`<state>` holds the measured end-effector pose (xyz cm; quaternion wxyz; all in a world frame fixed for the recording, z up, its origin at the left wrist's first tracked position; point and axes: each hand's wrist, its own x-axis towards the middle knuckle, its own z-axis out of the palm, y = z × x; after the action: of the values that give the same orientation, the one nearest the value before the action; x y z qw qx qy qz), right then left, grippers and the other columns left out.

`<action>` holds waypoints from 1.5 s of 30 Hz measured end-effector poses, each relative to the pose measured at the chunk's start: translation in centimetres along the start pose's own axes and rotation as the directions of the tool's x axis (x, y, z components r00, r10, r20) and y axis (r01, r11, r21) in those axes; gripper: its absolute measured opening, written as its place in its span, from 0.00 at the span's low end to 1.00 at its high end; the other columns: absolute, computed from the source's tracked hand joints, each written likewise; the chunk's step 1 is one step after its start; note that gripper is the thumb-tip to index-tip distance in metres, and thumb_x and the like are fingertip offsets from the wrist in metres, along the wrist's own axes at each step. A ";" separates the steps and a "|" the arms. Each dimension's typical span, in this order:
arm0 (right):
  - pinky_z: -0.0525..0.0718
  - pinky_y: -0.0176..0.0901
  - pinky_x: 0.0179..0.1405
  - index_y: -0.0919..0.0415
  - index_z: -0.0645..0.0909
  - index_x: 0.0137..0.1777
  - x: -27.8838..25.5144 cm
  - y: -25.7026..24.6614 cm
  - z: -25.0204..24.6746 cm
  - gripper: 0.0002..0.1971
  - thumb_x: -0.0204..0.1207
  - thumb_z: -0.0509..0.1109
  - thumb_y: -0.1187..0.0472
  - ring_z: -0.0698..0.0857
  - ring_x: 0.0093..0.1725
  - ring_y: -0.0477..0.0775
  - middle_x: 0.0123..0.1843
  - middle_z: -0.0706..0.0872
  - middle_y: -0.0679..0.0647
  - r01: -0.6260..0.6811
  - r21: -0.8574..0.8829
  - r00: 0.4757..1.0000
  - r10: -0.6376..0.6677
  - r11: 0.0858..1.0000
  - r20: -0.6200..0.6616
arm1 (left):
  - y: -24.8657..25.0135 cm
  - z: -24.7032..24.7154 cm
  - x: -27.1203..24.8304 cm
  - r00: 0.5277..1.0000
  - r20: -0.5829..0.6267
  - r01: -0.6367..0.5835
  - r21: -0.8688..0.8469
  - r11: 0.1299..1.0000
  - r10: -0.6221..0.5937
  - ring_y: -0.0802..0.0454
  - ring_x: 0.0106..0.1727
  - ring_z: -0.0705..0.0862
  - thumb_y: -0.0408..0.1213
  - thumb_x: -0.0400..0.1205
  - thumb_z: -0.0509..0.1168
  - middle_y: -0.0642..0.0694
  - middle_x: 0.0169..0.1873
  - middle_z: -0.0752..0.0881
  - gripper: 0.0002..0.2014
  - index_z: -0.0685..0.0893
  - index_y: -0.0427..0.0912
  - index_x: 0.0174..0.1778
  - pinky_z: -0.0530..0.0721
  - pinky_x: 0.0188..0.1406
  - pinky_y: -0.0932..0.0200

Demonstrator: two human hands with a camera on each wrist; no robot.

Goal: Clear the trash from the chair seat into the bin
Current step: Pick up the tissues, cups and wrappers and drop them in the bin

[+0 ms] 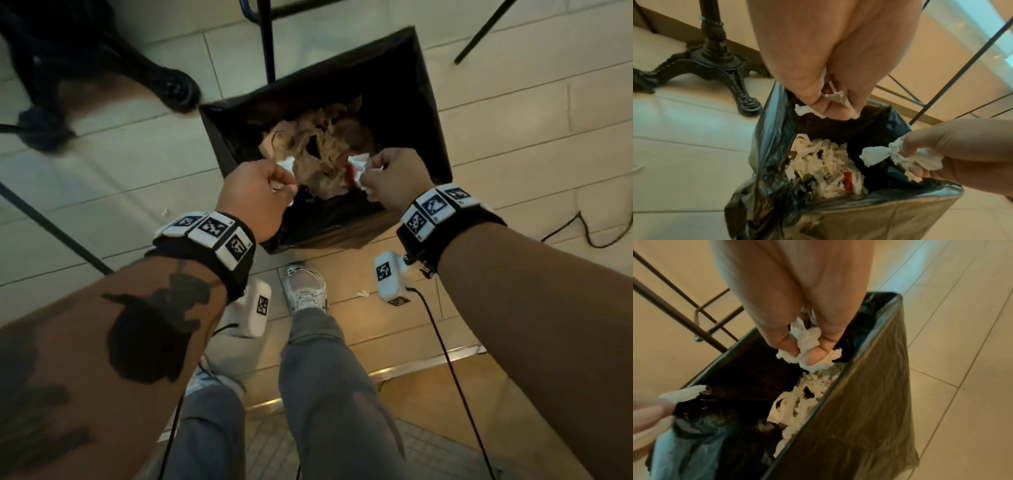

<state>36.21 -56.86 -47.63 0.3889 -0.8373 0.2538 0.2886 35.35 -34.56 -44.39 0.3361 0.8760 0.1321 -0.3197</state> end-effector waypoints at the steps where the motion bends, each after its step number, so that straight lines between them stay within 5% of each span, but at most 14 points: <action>1: 0.91 0.54 0.48 0.57 0.86 0.49 0.6 0.5 0.5 0.05 0.76 0.75 0.59 0.91 0.46 0.59 0.47 0.91 0.59 0.003 -0.013 1.000 -0.003 1.000 -0.002 | -0.6 0.6 0.5 1.000 0.019 0.015 -0.019 1.000 -0.014 0.53 0.50 0.87 0.48 0.83 0.71 0.53 0.49 0.86 0.09 0.87 0.54 0.58 0.85 0.46 0.58; 2: 0.88 0.49 0.53 0.57 0.85 0.62 1.0 0.9 1.0 0.14 0.78 0.75 0.57 0.90 0.57 0.59 0.57 0.90 0.59 0.006 -0.033 1.000 -0.006 0.999 0.011 | -1.0 1.2 0.9 0.998 0.057 0.020 -0.047 0.999 -0.017 0.53 0.57 0.86 0.50 0.83 0.72 0.51 0.58 0.86 0.16 0.85 0.55 0.66 0.86 0.55 0.55; 4: 0.76 0.37 0.65 0.57 0.66 0.85 1.4 1.6 1.6 0.36 0.80 0.76 0.55 0.80 0.75 0.56 0.77 0.80 0.57 0.035 -0.044 0.995 -0.031 0.998 0.093 | -1.5 1.8 1.3 0.987 0.163 0.000 -0.076 0.997 0.012 0.49 0.76 0.78 0.52 0.81 0.73 0.47 0.78 0.75 0.32 0.72 0.58 0.81 0.78 0.75 0.51; 6: 0.68 0.35 0.74 0.57 0.48 0.90 1.2 2.1 1.8 0.50 0.78 0.79 0.55 0.72 0.82 0.53 0.85 0.71 0.55 0.038 -0.018 0.988 -0.035 0.999 0.152 | -1.5 1.9 1.1 0.969 0.247 0.009 -0.029 1.000 -0.001 0.47 0.87 0.62 0.52 0.80 0.75 0.47 0.90 0.53 0.43 0.57 0.65 0.87 0.65 0.82 0.53; 8: 0.66 0.37 0.79 0.54 0.44 0.91 0.9 2.3 1.5 0.55 0.75 0.80 0.55 0.70 0.84 0.51 0.87 0.69 0.54 0.028 -0.010 0.984 -0.025 1.000 0.175 | -1.4 1.3 0.6 0.961 0.276 0.030 0.001 1.000 -0.029 0.46 0.89 0.56 0.51 0.79 0.75 0.50 0.90 0.42 0.47 0.51 0.70 0.87 0.62 0.79 0.58; 12: 0.75 0.53 0.80 0.54 0.60 0.88 -0.9 0.2 0.3 0.47 0.72 0.80 0.50 0.78 0.77 0.53 0.80 0.79 0.54 0.049 -0.024 0.992 -0.046 0.998 0.116 | -0.7 -1.1 -2.2 0.971 0.235 0.059 -0.087 0.994 -0.037 0.46 0.88 0.61 0.52 0.77 0.77 0.51 0.90 0.45 0.47 0.54 0.69 0.86 0.64 0.85 0.52; 16: 0.84 0.48 0.57 0.53 0.85 0.66 -5.7 -4.0 -1.8 0.17 0.78 0.76 0.53 0.89 0.58 0.58 0.55 0.91 0.57 0.136 -0.163 0.988 -0.123 0.977 0.089 | 1.5 -5.8 -7.7 0.984 0.177 0.087 -0.347 0.934 -0.025 0.48 0.77 0.79 0.64 0.66 0.74 0.49 0.80 0.76 0.43 0.66 0.69 0.79 0.80 0.75 0.43; 21: 0.86 0.56 0.54 0.55 0.87 0.54 -15.4 -13.3 -2.8 0.09 0.77 0.78 0.55 0.89 0.51 0.61 0.48 0.91 0.56 0.313 -0.276 0.942 -0.260 0.909 0.213 | 6.1 -17.0 -20.2 0.983 0.072 -0.129 -0.365 0.922 0.167 0.54 0.55 0.88 0.45 0.83 0.72 0.51 0.59 0.87 0.20 0.81 0.50 0.71 0.89 0.58 0.53; 25: 0.83 0.47 0.41 0.46 0.85 0.51 -25.0 -22.5 -2.0 0.07 0.77 0.78 0.54 0.89 0.46 0.50 0.46 0.90 0.50 0.512 -0.286 0.842 -0.408 0.810 0.352 | 4.2 -25.9 -30.8 0.948 0.013 -0.302 -0.279 0.911 0.318 0.54 0.56 0.86 0.47 0.85 0.69 0.51 0.60 0.86 0.17 0.81 0.51 0.70 0.86 0.53 0.59; 30: 0.81 0.34 0.35 0.38 0.82 0.54 -36.8 -32.9 2.0 0.07 0.80 0.73 0.52 0.88 0.40 0.36 0.43 0.91 0.44 0.708 -0.263 0.685 -0.546 0.656 0.482 | -3.5 -33.3 -42.8 0.932 -0.203 -0.357 -0.344 0.869 0.302 0.61 0.53 0.86 0.47 0.83 0.73 0.56 0.55 0.87 0.15 0.85 0.53 0.65 0.85 0.51 0.69; 35: 0.83 0.38 0.50 0.41 0.82 0.60 -43.8 -42.2 8.8 0.10 0.80 0.71 0.47 0.86 0.52 0.38 0.52 0.87 0.40 0.812 -0.252 0.569 -0.618 0.526 0.543 | -13.4 -36.4 -49.8 0.909 -0.404 -0.268 -0.390 0.881 0.097 0.63 0.53 0.87 0.50 0.80 0.75 0.63 0.51 0.87 0.12 0.87 0.58 0.60 0.86 0.51 0.65; 38: 0.88 0.50 0.58 0.41 0.77 0.71 -44.5 -47.6 13.4 0.21 0.79 0.72 0.45 0.87 0.58 0.48 0.63 0.85 0.47 0.859 -0.269 0.511 -0.704 0.436 0.494 | -17.8 -37.6 -51.3 0.819 -0.572 -0.210 -0.364 0.908 -0.040 0.66 0.55 0.84 0.52 0.79 0.74 0.68 0.52 0.83 0.12 0.85 0.64 0.58 0.84 0.48 0.70; 41: 0.79 0.60 0.74 0.38 0.63 0.83 -43.7 -52.6 17.6 0.39 0.73 0.75 0.41 0.78 0.75 0.58 0.79 0.75 0.53 0.887 -0.341 0.451 -0.736 0.310 0.505 | -20.6 -39.0 -50.8 0.641 -0.757 -0.223 -0.338 0.914 -0.124 0.65 0.58 0.83 0.48 0.79 0.74 0.64 0.57 0.80 0.16 0.81 0.62 0.62 0.86 0.51 0.64; 45: 0.72 0.61 0.78 0.30 0.50 0.86 -43.3 -56.8 20.8 0.46 0.75 0.76 0.46 0.70 0.82 0.64 0.87 0.63 0.55 0.863 -0.469 0.480 -0.596 0.189 0.644 | -22.5 -41.8 -48.6 0.440 -0.866 -0.170 -0.339 0.925 -0.237 0.57 0.67 0.77 0.49 0.78 0.73 0.54 0.66 0.75 0.23 0.78 0.55 0.69 0.84 0.66 0.47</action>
<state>36.63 0.75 -0.48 0.1271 -0.8686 -0.3957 0.2697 7.97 9.42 -0.41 0.3696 0.8259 0.3660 0.2176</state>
